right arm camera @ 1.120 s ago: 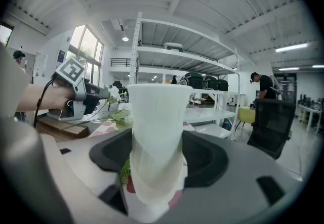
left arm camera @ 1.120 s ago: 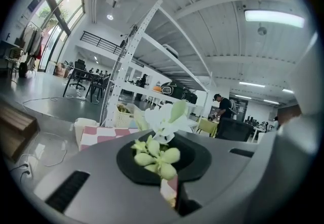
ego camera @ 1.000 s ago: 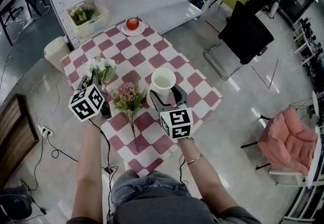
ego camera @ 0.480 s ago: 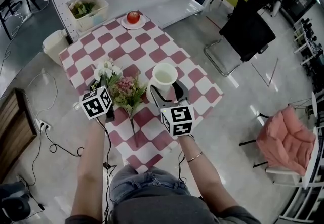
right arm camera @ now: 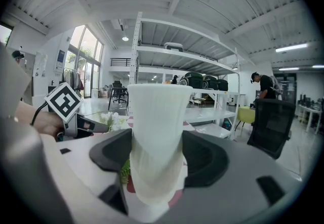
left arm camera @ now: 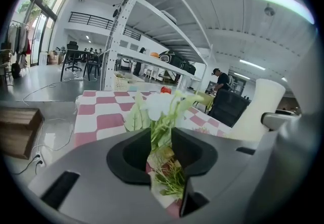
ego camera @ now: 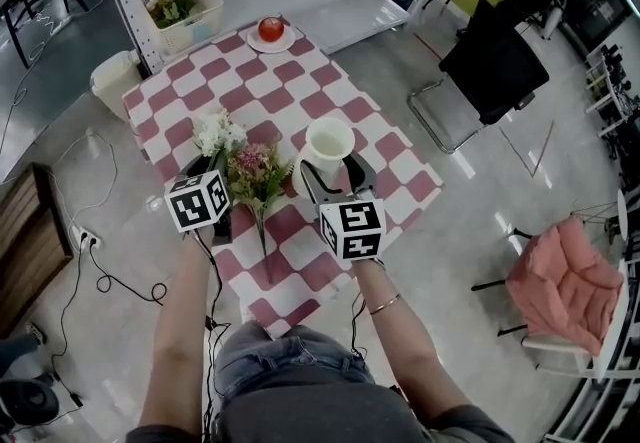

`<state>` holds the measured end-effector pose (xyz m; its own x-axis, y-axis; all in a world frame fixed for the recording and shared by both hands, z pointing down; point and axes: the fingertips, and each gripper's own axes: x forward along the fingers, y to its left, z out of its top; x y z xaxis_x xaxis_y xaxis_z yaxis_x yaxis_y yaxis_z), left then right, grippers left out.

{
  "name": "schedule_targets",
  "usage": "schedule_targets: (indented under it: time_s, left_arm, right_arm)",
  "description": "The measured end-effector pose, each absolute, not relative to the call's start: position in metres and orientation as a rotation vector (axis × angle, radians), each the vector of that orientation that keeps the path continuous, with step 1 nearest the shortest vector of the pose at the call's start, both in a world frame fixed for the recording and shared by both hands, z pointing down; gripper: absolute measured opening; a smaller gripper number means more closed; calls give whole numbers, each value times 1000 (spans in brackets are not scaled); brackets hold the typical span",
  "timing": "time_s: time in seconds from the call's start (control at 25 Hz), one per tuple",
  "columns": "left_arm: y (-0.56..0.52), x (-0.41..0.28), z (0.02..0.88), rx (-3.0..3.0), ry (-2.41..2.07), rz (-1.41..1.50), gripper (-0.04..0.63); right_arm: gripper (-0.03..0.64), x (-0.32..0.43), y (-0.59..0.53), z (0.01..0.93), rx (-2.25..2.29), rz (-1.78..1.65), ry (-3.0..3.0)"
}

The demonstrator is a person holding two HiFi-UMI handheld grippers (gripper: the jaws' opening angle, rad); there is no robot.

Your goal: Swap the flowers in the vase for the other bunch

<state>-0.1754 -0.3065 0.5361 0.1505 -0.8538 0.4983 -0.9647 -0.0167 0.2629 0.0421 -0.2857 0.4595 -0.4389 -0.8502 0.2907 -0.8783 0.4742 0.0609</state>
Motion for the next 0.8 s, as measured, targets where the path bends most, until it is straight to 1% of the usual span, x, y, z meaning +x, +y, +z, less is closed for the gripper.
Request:
schedule_targets:
  time_s: [0.12,0.24,0.4,0.52,0.8]
  left_arm:
    - [-292,-172,531,1904,-1726,260,167]
    - [-274,-166,525,1915,-1732,249,183]
    - [-249,-146,521,1956,-1707,260,187]
    - [-233,-121,523,1994,-1618,253,202]
    - [-216,-94,552,1943,-1534,338,219]
  right_arm:
    - [316,43,-285,458,1473,141,-2448]
    - [316,42,-286,459,1472,140,-2449]
    - [316,43,-286,460,1474,141,-2444]
    - [316,43,-286,460,1475,145,-2444]
    - [316,43,-285,460,1471,148,-2444]
